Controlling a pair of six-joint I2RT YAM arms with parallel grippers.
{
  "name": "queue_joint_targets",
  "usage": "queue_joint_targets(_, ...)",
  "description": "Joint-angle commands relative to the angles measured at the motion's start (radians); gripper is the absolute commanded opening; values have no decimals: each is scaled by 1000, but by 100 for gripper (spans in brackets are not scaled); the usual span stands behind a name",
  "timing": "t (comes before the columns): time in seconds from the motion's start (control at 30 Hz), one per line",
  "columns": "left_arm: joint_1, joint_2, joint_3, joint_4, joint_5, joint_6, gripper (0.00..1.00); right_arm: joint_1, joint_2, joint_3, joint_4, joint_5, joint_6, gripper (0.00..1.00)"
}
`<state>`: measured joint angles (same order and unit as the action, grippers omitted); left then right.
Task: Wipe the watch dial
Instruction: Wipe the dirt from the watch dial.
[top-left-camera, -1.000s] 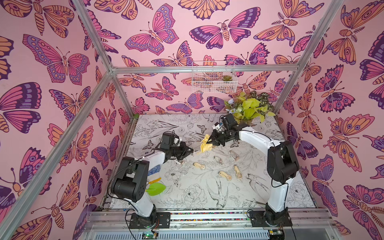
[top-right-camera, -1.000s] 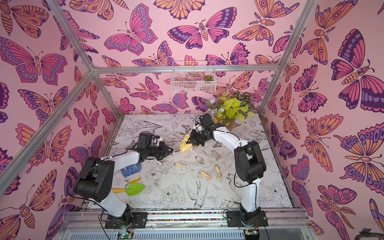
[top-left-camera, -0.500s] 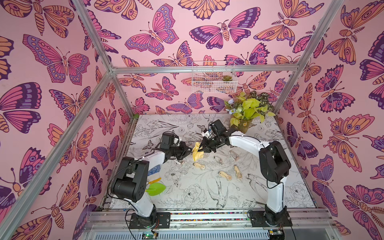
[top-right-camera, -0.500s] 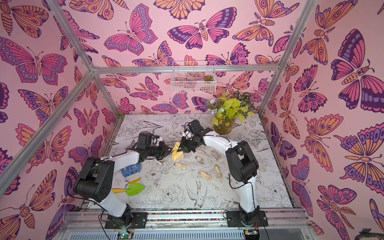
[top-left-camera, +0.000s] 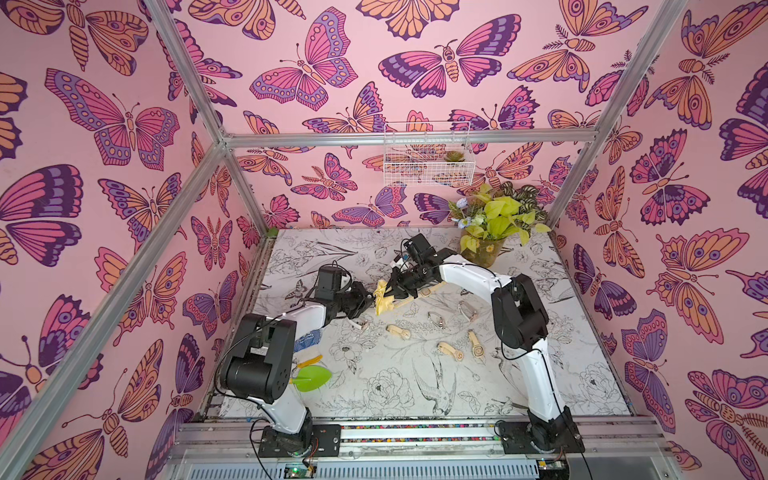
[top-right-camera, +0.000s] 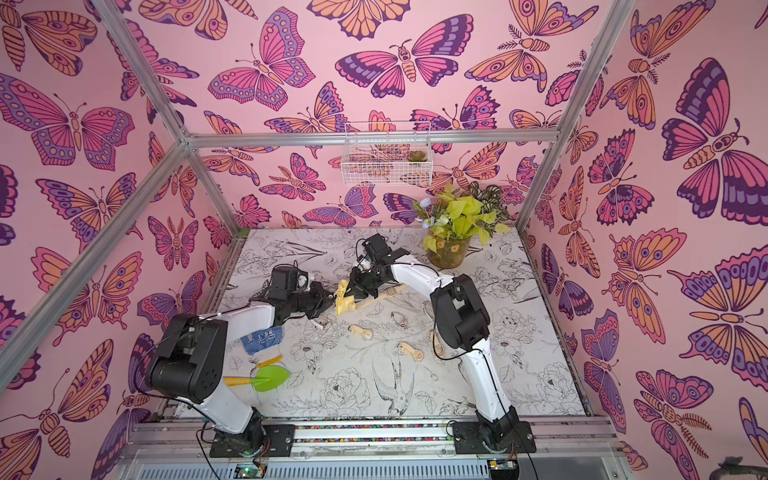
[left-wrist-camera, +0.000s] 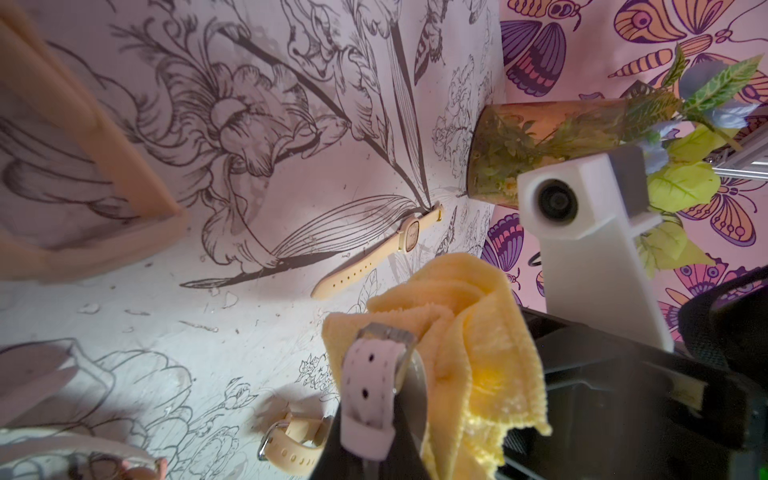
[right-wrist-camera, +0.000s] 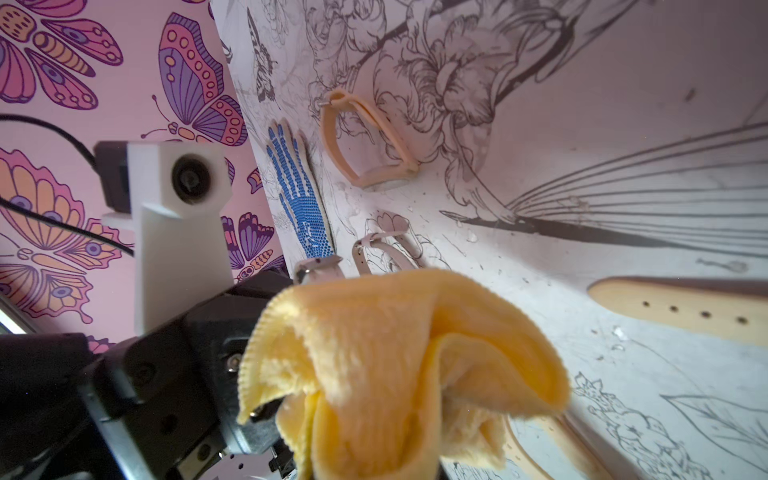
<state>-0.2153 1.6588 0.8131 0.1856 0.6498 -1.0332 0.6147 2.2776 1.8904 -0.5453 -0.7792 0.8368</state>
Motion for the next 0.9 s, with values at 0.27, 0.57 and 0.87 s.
queue_joint_targets(0.27,-29,-52,-47,-6,129,1,0,-76,109,310,-20,-12,27,0)
queue_joint_targets(0.57,-18,-71,-56,-48,116,14,0,-158,-57,52,48,1,-1,0)
queue_joint_targets(0.87,-15,-67,-51,-150,70,73,0,-163,-200,-187,65,30,-66,0)
